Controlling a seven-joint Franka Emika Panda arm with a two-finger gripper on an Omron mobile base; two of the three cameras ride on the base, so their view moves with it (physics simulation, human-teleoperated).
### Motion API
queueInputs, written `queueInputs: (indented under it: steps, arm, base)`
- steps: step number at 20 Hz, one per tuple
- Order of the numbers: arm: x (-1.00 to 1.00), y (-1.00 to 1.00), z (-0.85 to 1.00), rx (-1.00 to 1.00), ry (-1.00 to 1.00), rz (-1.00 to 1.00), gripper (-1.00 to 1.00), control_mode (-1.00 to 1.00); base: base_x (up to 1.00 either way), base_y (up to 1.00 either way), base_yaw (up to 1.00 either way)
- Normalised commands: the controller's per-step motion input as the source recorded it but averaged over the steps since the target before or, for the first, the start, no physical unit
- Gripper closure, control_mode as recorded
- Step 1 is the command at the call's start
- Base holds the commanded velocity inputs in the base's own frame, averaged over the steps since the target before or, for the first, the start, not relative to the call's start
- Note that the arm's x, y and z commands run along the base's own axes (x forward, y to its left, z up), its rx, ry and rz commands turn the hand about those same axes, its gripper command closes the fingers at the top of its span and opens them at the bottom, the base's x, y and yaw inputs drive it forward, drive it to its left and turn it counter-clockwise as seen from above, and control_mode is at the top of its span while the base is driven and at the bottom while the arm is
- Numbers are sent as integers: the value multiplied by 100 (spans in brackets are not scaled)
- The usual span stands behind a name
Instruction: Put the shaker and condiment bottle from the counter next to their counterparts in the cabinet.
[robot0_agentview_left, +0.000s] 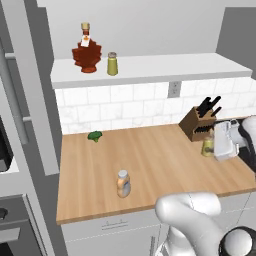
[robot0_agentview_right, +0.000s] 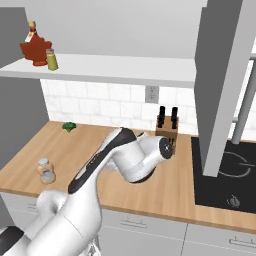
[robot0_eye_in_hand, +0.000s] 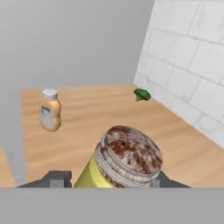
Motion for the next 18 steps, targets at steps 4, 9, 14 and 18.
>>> queueInputs:
  steps: [4,9,14,18]
  arm:
    - [-20,58,76,-13,0,-26,100,-100]
    - [-16,62,79,-15,0,-27,100,-100]
    - [-6,30,86,-5,1,-24,100,-100]
    - [0,9,81,2,4,-19,100,-100]
  base:
    - [0,0,0]
    - [0,0,0]
    - [0,0,0]
    - [0,0,0]
